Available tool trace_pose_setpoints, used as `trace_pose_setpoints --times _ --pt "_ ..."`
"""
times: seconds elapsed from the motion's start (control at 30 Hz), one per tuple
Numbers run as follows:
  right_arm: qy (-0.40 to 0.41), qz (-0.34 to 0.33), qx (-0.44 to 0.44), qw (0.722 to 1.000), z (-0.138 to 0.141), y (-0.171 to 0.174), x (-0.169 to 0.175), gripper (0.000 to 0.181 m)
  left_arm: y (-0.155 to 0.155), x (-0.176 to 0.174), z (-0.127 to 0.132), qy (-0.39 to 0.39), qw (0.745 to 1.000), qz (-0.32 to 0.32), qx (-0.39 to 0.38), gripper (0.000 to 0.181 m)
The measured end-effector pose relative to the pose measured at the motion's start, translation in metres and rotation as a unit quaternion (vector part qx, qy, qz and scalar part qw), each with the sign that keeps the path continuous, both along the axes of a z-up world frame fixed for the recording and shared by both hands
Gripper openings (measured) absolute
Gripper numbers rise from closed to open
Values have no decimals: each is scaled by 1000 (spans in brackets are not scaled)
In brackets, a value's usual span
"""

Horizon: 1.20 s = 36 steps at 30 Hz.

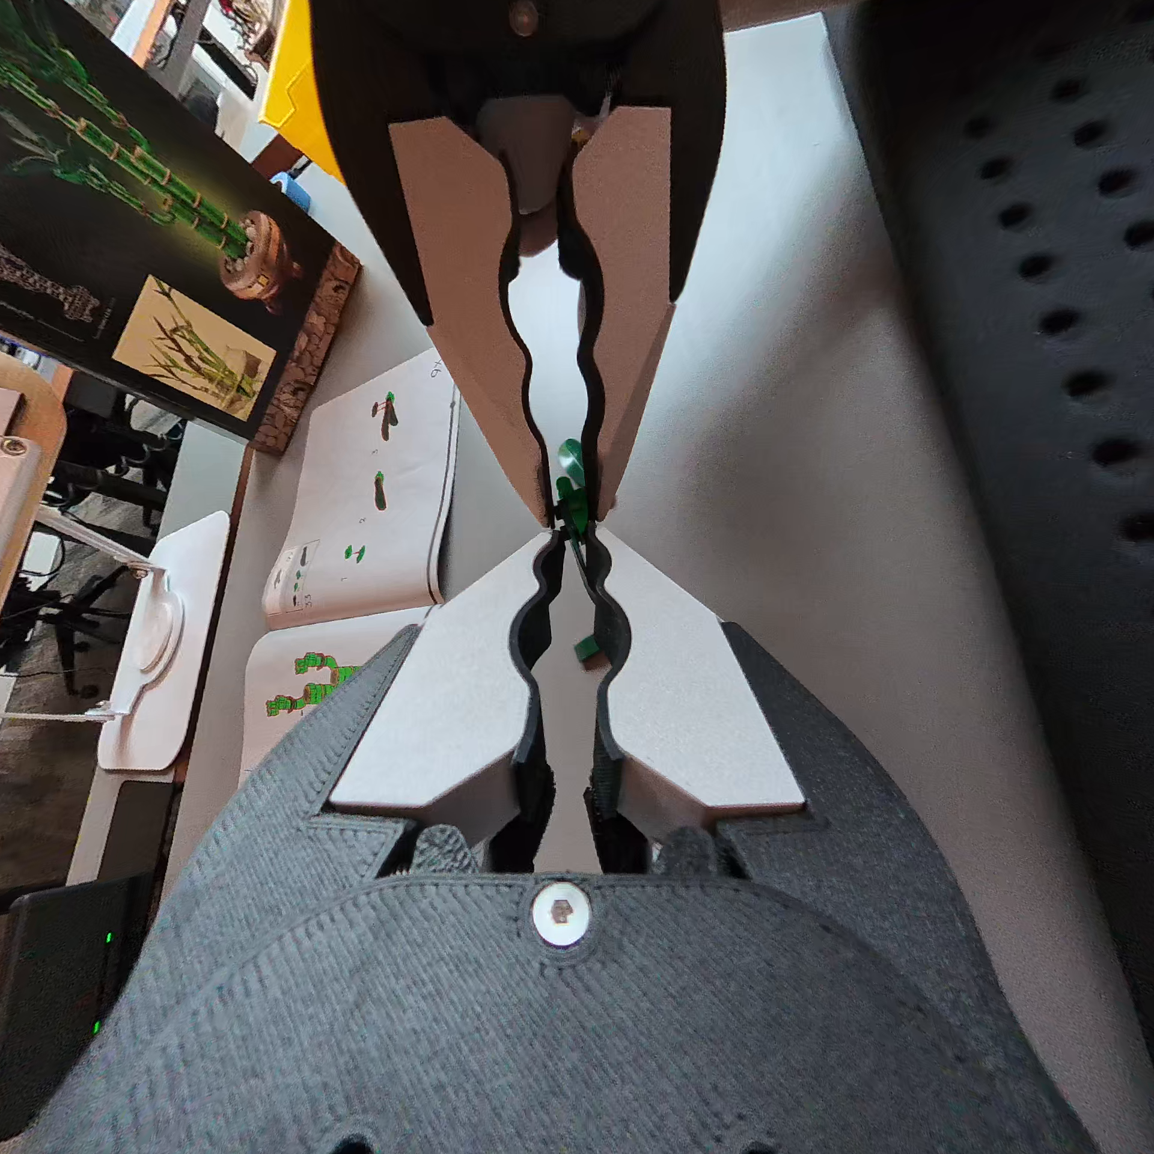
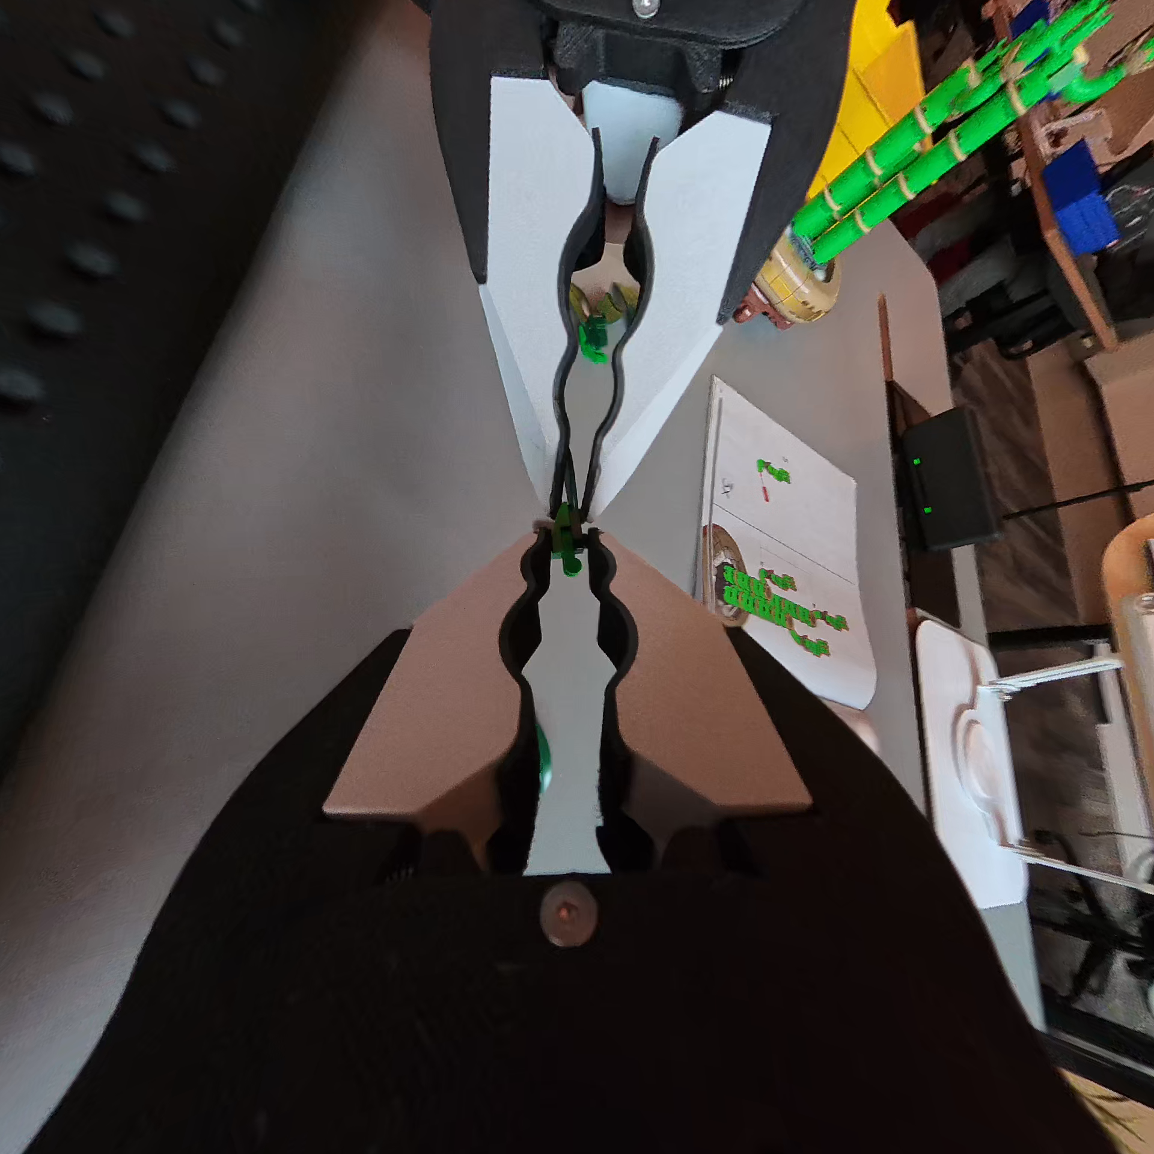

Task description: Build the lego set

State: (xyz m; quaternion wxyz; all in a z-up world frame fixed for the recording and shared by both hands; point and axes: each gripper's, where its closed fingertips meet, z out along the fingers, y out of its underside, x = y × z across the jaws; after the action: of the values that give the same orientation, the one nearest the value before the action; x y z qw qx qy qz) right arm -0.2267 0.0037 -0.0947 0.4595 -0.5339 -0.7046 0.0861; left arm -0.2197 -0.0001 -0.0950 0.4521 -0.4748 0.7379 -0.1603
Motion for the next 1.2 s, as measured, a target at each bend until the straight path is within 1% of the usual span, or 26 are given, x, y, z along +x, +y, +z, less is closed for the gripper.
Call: trace_pose_setpoints --times 0.1,0.13,0.2,0.23,0.27,0.3,0.33,0.37,0.4,0.43,0.47,0.5,0.53,0.57,0.6,0.67,0.73,0.8,0.9,1.0,1.07,1.1,1.13,1.2 --pt "0 -5 30 1000 2 6 4 9 6 4 1 -13 1000 17 13 6" --pt "-4 -9 27 1000 2 6 6 9 7 5 2 -20 1000 22 5 6" --pt "-1 -17 53 998 8 10 8 9 12 7 5 -38 998 44 -13 6" --pt "4 -10 65 998 11 9 7 9 13 8 8 -48 997 51 -30 10" --pt "12 -13 84 996 18 10 7 10 14 8 12 -62 995 58 -59 18" --pt "16 -19 117 993 25 13 8 10 14 9 17 -81 989 64 -104 23" --pt "18 -20 153 988 32 14 9 10 13 9 25 -104 978 67 -167 31" --pt "21 -22 191 981 40 15 10 10 10 9 34 -128 959 59 -246 41" --pt "27 -28 233 972 49 17 10 10 8 6 43 -150 931 46 -329 52" --pt "32 -26 268 963 57 15 10 10 9 2 52 -171 895 34 -410 58" --pt "36 -22 292 956 62 13 8 10 12 -1 59 -189 853 24 -485 59" --pt "39 -24 308 950 66 12 7 9 16 -2 63 -199 815 21 -544 58" --pt "38 -25 319 947 68 12 6 9 16 -3 65 -199 792 10 -578 51" --pt "30 -24 324 945 66 13 6 9 14 -3 63 -189 787 -2 -587 47" --pt "22 -26 327 945 64 14 6 9 12 -1 60 -179 796 -3 -579 42" --pt "16 -26 329 944 61 16 7 9 14 2 51 -166 825 15 -539 41" --pt "22 -24 321 947 61 15 6 9 14 3 50 -166 847 21 -505 31" --pt "23 -23 322 946 61 15 7 9 18 2 56 -188 854 22 -484 25" --pt "24 -24 322 946 61 17 7 9 17 -2 62 -197 852 9 -485 14" --pt "17 -23 318 948 57 18 8 9 15 -1 56 -178 854 12 -488 14" --pt "16 -22 309 951 54 20 8 10 16 -1 54 -174 865 17 -471 13" --pt "15 -24 288 957 50 21 10 14 16 -1 52 -171 871 20 -461 13" --pt "12 -33 259 965 45 25 13 21 17 -2 51 -167 877 24 -451 14" --pt "12 -51 195 979 35 32 25 24 23 -3 46 -162 888 42 -428 14"
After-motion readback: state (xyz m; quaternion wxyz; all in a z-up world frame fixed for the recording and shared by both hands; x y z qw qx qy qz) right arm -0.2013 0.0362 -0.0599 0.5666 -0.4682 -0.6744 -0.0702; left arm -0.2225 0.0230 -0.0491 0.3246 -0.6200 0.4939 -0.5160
